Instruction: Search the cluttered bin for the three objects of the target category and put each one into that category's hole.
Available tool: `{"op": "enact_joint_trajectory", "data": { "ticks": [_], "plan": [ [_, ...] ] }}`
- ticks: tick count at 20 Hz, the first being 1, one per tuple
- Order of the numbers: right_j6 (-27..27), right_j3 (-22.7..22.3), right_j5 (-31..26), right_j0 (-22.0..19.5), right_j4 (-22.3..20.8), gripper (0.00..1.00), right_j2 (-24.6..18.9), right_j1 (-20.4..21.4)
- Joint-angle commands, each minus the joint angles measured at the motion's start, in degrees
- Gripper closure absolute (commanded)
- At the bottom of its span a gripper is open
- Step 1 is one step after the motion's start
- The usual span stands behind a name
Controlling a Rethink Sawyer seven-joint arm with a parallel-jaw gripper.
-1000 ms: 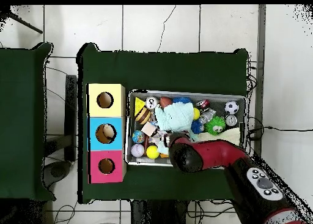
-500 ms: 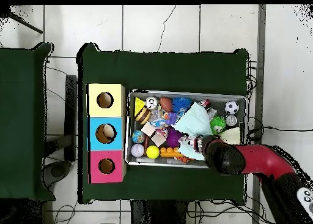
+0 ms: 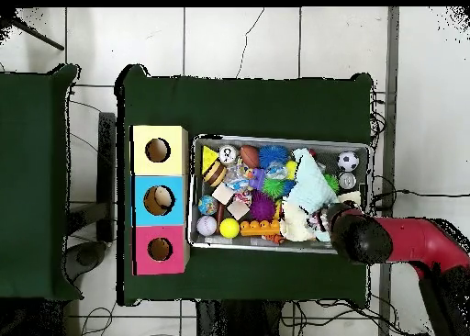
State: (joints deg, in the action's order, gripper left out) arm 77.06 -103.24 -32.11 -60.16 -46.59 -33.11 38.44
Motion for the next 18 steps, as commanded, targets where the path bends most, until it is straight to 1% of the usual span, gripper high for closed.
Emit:
{"op": "enact_joint_trajectory", "data": {
  "ticks": [1, 2, 3, 4, 5, 7, 8, 11, 12, 13, 15, 16, 17, 18],
  "plan": [
    [-4.7, 2.5, 7.0, 4.1, -7.0, 0.00, -2.3, -7.3],
    [-0.9, 3.5, 12.4, 7.7, -11.2, 0.00, -0.7, -7.4],
    [3.1, 4.4, 14.8, 10.1, -11.9, 0.00, 0.9, -8.0],
    [11.1, 7.0, 14.0, 16.2, -13.2, 0.00, 6.4, -9.0],
    [15.8, 8.6, 14.7, 19.9, -13.9, 0.00, 9.5, -10.0],
    [19.8, 9.5, 17.2, 23.6, -12.4, 0.00, 12.8, -10.9],
    [20.5, 9.8, 17.2, 25.0, -11.7, 0.00, 14.2, -11.1],
    [18.5, 9.0, 19.9, 25.1, -8.7, 0.00, 15.4, -10.6],
    [16.3, 8.0, 20.4, 23.5, -7.9, 0.00, 14.5, -9.5],
    [13.8, 6.6, 19.9, 21.6, -7.3, 0.00, 13.5, -8.4],
    [9.0, 2.7, 16.9, 18.1, -5.7, 0.00, 11.4, -4.9],
    [6.1, 0.1, 14.8, 15.7, -4.5, 0.00, 10.0, -1.8],
    [4.3, -1.0, 13.3, 14.6, -3.9, 0.00, 9.7, 0.2],
    [3.6, -1.2, 12.6, 14.3, -3.7, 0.00, 10.1, 1.2]
  ]
}}
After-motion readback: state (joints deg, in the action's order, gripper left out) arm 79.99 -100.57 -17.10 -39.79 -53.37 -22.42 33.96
